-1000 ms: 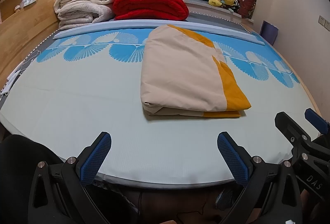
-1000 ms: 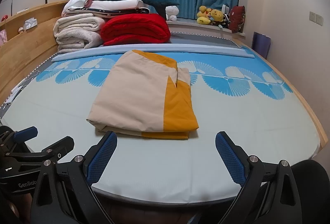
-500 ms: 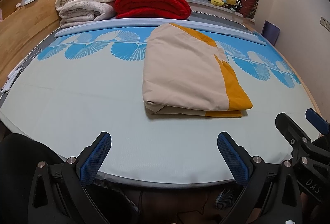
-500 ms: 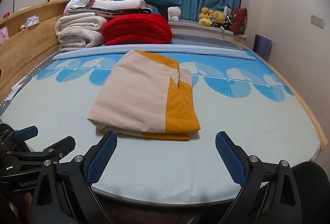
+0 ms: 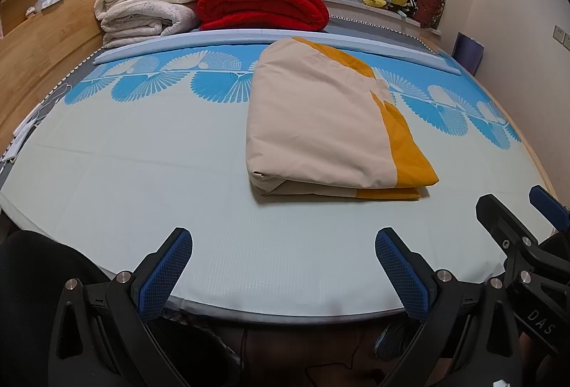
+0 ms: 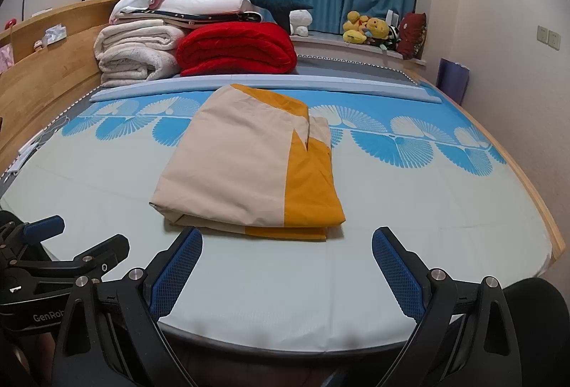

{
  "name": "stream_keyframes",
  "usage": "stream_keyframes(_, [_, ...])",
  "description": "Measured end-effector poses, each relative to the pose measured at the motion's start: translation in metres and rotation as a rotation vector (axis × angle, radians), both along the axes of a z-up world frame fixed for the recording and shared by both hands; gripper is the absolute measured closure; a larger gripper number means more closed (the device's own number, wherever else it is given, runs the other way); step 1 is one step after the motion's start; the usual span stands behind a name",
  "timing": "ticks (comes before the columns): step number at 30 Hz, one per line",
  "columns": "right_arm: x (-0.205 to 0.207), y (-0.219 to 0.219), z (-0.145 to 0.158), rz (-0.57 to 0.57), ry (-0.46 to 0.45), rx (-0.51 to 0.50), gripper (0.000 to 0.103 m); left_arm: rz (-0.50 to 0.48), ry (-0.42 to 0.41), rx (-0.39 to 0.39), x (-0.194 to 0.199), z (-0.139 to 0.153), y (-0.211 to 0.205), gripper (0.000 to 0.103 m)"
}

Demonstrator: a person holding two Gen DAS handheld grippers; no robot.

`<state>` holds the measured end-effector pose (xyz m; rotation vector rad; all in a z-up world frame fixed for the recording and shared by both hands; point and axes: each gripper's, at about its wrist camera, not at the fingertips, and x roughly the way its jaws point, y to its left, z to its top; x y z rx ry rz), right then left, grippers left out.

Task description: Fold large clothes

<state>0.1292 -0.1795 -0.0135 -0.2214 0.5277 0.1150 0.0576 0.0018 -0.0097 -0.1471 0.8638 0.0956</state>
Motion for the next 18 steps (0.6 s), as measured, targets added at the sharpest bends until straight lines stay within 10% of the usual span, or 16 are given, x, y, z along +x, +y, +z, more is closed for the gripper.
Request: stream_keyframes(18, [0.0001, -0.0008, 0.0005, 0.002, 0.0, 0.0, 0.007, -0.003, 0.0, 0.001, -0.0002, -0.0008, 0.0024, 0.001])
